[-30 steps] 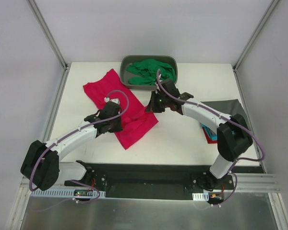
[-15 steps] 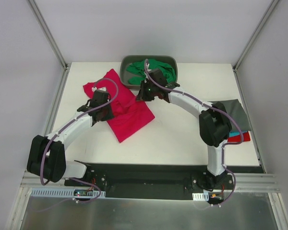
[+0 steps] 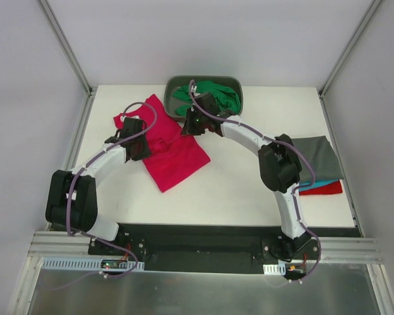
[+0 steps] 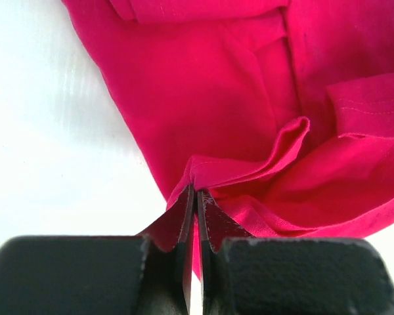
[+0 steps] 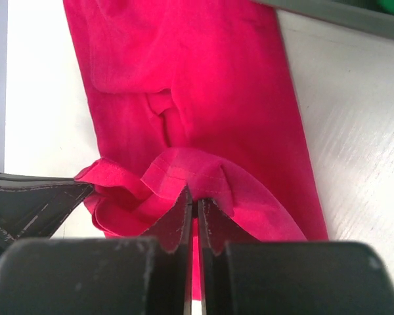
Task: Fold and stack the t-shirts
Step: Fold the folded rectangular tshirt in 1/3 of the way
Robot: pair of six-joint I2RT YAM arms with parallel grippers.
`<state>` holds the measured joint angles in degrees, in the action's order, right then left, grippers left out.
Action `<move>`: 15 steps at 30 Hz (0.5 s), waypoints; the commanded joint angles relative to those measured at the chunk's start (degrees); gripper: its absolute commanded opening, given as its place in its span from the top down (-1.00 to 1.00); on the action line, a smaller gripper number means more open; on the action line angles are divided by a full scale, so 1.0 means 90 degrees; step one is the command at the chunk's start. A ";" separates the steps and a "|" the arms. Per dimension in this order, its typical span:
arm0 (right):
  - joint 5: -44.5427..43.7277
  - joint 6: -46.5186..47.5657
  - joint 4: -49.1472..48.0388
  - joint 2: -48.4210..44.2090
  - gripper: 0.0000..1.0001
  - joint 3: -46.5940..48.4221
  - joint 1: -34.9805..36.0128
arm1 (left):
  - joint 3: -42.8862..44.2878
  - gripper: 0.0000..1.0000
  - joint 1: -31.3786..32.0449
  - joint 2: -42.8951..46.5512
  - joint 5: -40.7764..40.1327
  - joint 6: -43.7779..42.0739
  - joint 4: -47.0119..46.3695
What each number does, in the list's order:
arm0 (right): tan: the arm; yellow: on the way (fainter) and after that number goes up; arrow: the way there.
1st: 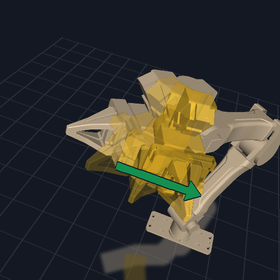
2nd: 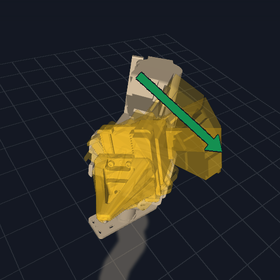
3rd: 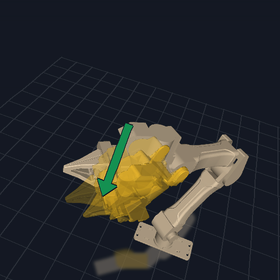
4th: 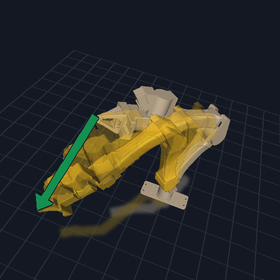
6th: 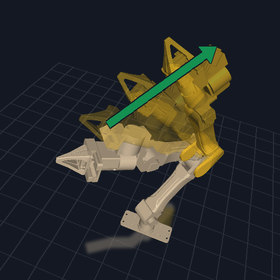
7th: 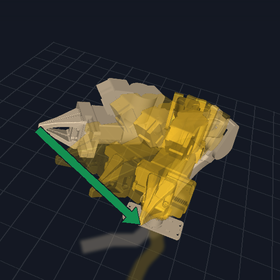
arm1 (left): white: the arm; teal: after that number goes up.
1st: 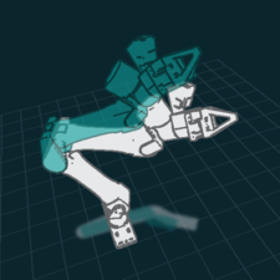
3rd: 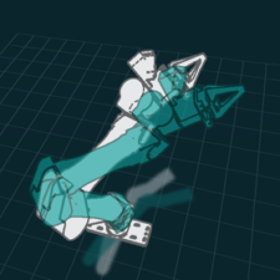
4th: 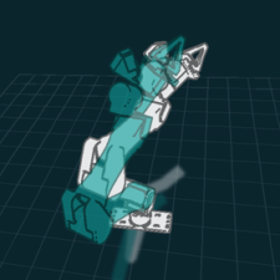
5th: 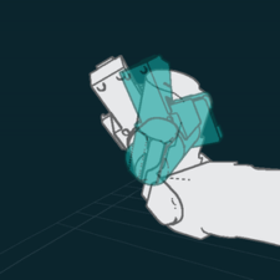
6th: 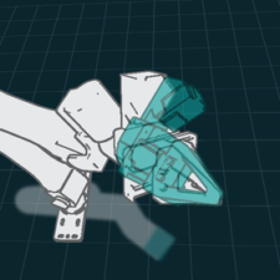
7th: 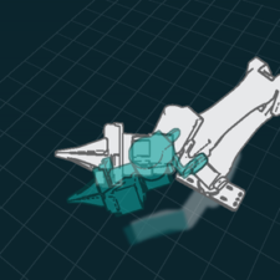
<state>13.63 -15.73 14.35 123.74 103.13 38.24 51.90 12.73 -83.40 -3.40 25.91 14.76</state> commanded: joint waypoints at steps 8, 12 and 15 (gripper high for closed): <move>-0.0313 -0.0040 -0.0480 0.0469 0.84 0.0513 -0.0079 | 0.0639 1.00 -0.0233 -0.0655 0.0192 0.0080 -0.0244; 0.0076 -0.0059 -0.0462 0.0752 0.59 0.0796 -0.0127 | 0.0640 0.93 -0.0291 -0.0695 0.0017 0.0158 -0.0137; 0.0302 -0.0069 -0.0403 0.0714 0.13 0.0914 -0.0167 | 0.0620 0.48 -0.0340 -0.0520 -0.0208 0.0256 0.0000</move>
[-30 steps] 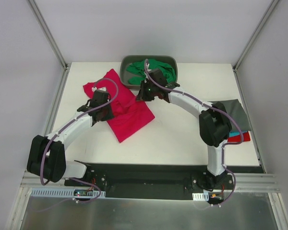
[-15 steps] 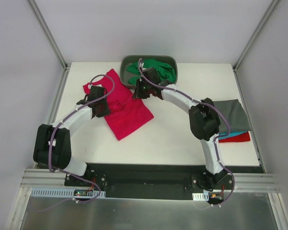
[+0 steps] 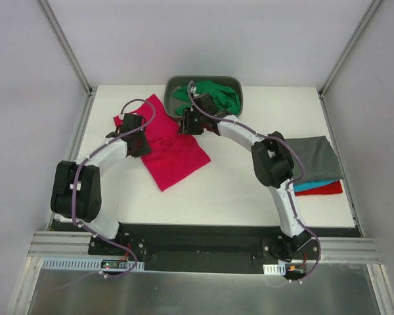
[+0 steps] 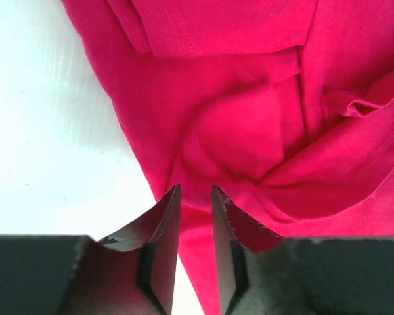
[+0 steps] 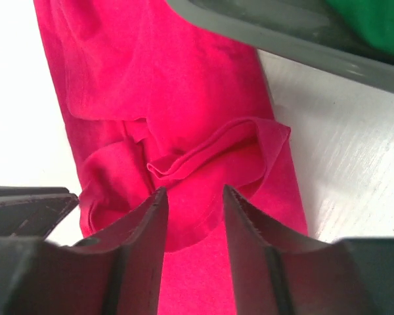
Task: Fold and stack the t-shirts
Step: Fold the folded rectangular tshirt in 1/3 of the way
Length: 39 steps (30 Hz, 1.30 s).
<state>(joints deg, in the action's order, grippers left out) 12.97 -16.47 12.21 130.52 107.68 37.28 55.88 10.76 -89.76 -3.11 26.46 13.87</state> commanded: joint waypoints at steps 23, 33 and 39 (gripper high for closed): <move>0.2288 -0.0436 -0.2596 -0.2912 -0.93 -0.4436 -0.0138 | 0.0089 -0.98 0.0502 -0.0025 0.3705 0.0166 -0.1023; 0.2133 -0.0348 -0.2460 -0.2081 -0.93 -0.4210 -0.0255 | 0.0353 -0.98 0.0601 -0.0720 0.2369 0.0605 -0.1111; 0.2084 -0.0231 -0.2206 -0.1983 -0.93 -0.4230 -0.0333 | 0.0822 -0.98 0.0192 -0.0847 0.0652 0.0888 -0.0897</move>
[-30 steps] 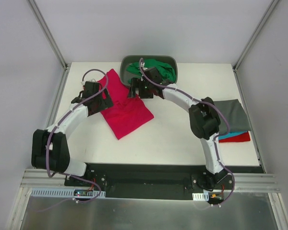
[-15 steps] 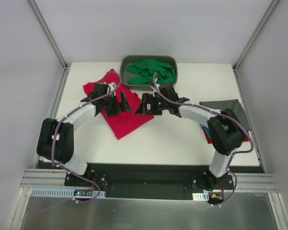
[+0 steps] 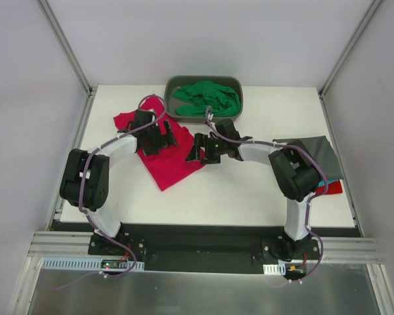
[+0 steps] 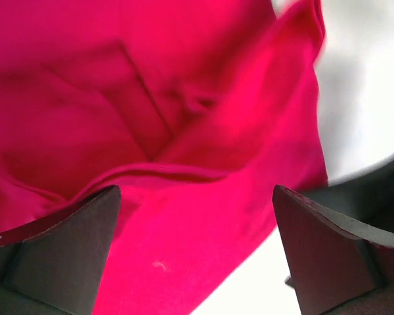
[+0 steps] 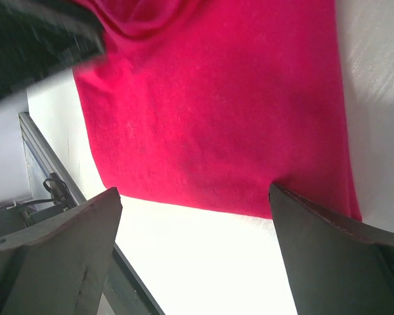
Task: Fold and stack the t-shirts
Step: Fold the folded rectangular tshirt in 1/3 of the way
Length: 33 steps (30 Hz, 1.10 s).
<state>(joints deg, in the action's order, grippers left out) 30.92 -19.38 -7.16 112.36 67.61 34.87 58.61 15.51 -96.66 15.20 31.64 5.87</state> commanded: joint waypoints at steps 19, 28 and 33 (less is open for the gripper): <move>-0.0124 0.0551 0.0610 -0.0599 -0.93 0.0202 -0.0144 | 0.0451 -0.98 -0.0181 0.1326 -0.2463 0.0382 0.1360; -0.1140 0.0337 0.0942 -0.1282 -0.93 -0.0461 -0.0262 | -0.1226 -0.98 0.1177 0.2496 -0.2030 0.0770 0.1700; -0.1287 0.0356 0.1069 -0.1166 -0.93 -0.0501 -0.0291 | -0.2555 -0.83 0.1236 0.3395 -0.2313 0.1638 0.1907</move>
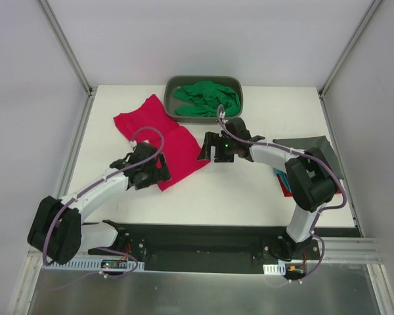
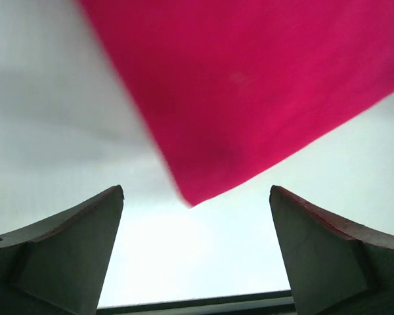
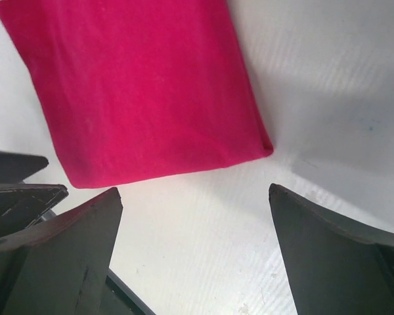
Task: Fold and stack the t-shirts
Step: Fold the folded rectangular tshirt in 1/3 of the way, then grab one side of the 2/3 rectangular tshirt with both arms
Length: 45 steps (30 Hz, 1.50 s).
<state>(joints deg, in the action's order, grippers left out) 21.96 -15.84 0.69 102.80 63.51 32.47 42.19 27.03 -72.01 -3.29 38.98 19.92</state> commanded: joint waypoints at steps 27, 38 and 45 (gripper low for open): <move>-0.0847 -0.0750 0.0392 0.1311 -0.19 0.0619 -0.0024 | -0.1007 1.00 -0.0044 -0.0788 -0.0035 0.1450 -0.0641; -0.0975 -0.0858 0.0421 0.1128 0.99 0.0338 -0.0014 | -0.1085 1.00 0.0189 -0.0252 0.0356 0.1177 -0.0641; -0.0946 -0.0623 0.0890 -0.0834 0.99 -0.1224 -0.0053 | -0.1300 1.00 0.1282 0.0841 0.1058 0.1146 -0.0641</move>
<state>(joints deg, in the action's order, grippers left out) 14.24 -23.27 1.54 105.36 59.31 32.18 31.57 33.58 -69.80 1.23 49.78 12.58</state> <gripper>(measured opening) 0.025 0.010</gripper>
